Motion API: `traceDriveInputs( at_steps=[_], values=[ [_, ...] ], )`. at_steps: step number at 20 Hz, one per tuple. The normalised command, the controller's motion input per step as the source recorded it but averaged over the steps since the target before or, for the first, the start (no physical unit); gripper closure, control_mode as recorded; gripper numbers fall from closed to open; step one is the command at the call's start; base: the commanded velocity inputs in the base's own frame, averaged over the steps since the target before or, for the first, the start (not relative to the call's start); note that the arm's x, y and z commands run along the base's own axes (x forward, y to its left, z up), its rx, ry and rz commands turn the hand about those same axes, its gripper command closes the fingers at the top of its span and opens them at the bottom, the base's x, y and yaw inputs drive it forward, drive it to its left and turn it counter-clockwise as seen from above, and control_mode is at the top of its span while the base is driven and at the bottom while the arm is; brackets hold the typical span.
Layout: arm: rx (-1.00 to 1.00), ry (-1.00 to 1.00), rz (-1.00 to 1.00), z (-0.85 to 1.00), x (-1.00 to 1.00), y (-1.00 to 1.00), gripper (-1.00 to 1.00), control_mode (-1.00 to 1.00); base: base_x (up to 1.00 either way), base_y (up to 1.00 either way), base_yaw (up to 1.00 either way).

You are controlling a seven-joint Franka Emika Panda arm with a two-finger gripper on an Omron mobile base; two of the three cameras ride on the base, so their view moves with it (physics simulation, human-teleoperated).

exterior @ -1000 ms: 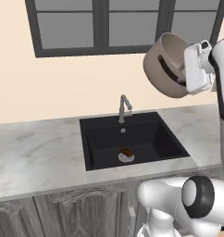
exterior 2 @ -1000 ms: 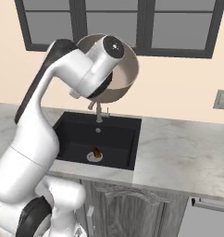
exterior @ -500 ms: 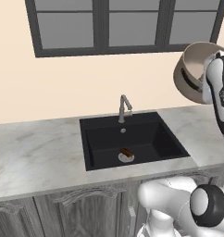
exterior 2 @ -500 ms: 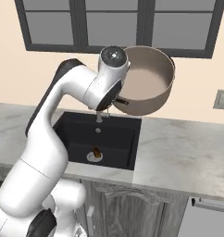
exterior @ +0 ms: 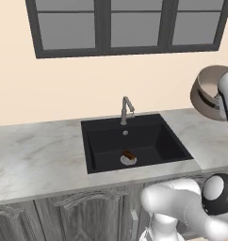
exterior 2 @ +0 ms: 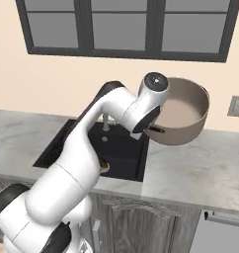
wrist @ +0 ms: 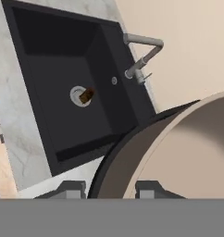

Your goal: Dump the sweet potato from the pot into the sink. Then turn on the water and wash the sweet potato. Then turn off the water and put the sweet potato back in the pot.

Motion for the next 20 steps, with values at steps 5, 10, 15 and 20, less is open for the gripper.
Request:
traceDriveInputs(
  at_steps=[5,10,15,20],
  values=[
    [0.00,0.20,0.00,-0.55,0.16,-0.81,1.00,-1.00,0.00,0.00,0.00],
    [0.00,0.18,0.00,-0.51,0.23,-0.64,1.00,-1.00,0.00,0.00,0.00],
    [0.00,0.15,0.00,-0.63,0.15,-0.44,1.00,-1.00,0.00,0.00,0.00],
    [0.00,0.04,0.00,-0.61,0.01,-0.21,1.00,-1.00,0.00,0.00,0.00]
  ],
)
